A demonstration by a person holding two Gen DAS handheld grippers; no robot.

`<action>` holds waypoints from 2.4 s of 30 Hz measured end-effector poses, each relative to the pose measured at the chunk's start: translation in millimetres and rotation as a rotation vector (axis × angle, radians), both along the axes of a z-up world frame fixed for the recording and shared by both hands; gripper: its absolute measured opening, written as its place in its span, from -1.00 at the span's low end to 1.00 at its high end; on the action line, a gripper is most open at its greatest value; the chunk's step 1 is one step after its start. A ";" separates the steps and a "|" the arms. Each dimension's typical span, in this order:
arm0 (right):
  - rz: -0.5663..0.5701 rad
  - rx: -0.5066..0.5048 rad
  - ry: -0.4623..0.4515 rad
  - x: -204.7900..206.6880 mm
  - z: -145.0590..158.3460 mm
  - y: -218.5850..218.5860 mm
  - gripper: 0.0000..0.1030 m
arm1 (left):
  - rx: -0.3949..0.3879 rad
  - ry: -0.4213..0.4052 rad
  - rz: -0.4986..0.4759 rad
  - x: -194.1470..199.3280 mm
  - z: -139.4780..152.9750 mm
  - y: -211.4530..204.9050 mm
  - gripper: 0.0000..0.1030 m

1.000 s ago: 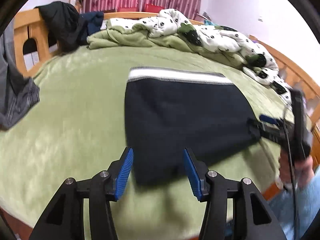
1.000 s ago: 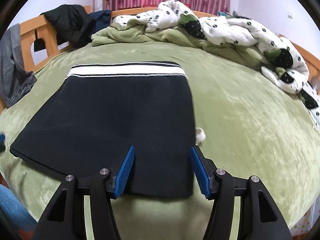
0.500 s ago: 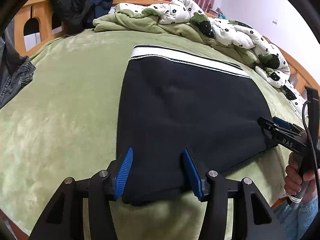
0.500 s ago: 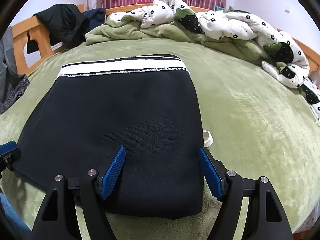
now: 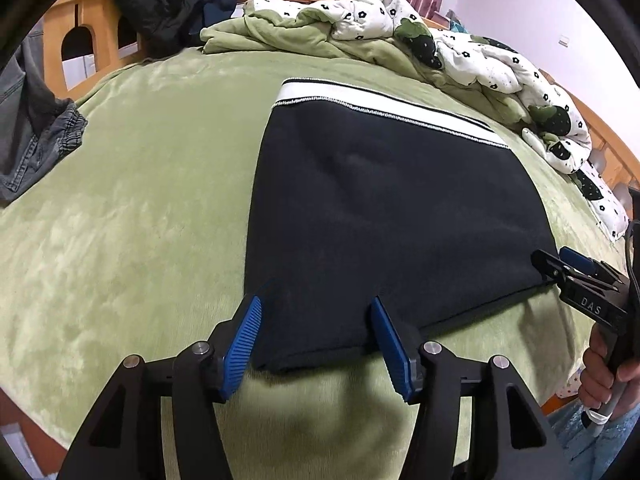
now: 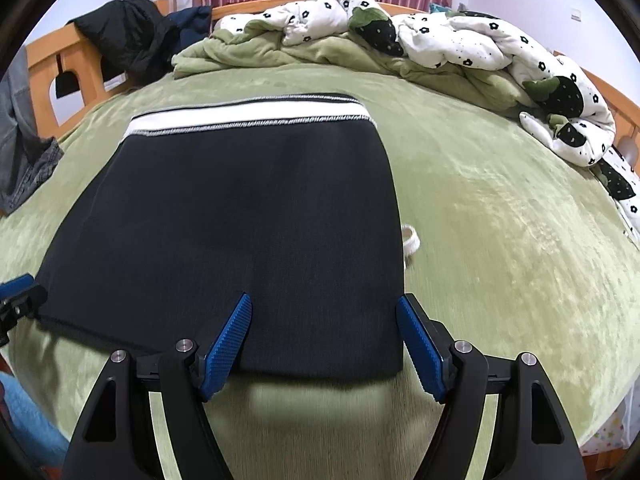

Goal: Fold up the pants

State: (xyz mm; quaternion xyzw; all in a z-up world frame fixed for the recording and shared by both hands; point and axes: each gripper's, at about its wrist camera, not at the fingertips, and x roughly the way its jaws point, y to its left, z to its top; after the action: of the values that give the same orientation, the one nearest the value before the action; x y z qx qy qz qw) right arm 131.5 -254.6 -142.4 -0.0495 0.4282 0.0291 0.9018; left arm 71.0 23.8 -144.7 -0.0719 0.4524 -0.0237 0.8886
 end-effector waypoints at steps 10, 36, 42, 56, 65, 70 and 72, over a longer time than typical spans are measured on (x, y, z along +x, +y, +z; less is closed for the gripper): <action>-0.011 0.032 -0.030 -39.1 21.7 -10.6 0.42 | 0.045 0.024 -0.004 -24.9 13.5 -8.6 0.09; -0.019 0.123 -0.132 -178.3 87.8 -35.5 0.87 | 0.080 -0.265 0.069 -159.5 93.7 -23.4 0.40; -0.072 0.155 -0.129 -186.4 85.7 -49.0 0.89 | 0.088 -0.241 0.077 -162.8 89.9 -24.0 0.51; -0.078 0.143 -0.131 -188.5 84.6 -49.3 0.89 | 0.102 -0.222 0.085 -160.5 83.5 -25.4 0.56; -0.075 0.143 -0.132 -187.5 85.7 -49.3 0.89 | 0.105 -0.225 0.096 -162.8 83.2 -25.2 0.56; -0.080 0.145 -0.130 -186.1 87.1 -49.9 0.89 | 0.099 -0.227 0.099 -164.1 84.1 -23.3 0.57; -0.083 0.149 -0.130 -185.9 87.6 -50.2 0.89 | 0.100 -0.229 0.099 -164.6 84.6 -23.1 0.57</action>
State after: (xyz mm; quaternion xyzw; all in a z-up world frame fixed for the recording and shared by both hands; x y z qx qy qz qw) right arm -54.4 -304.8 -54.8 0.0338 0.3669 0.0200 0.9294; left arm -93.6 0.7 -60.2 -0.0468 0.3445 0.0345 0.9370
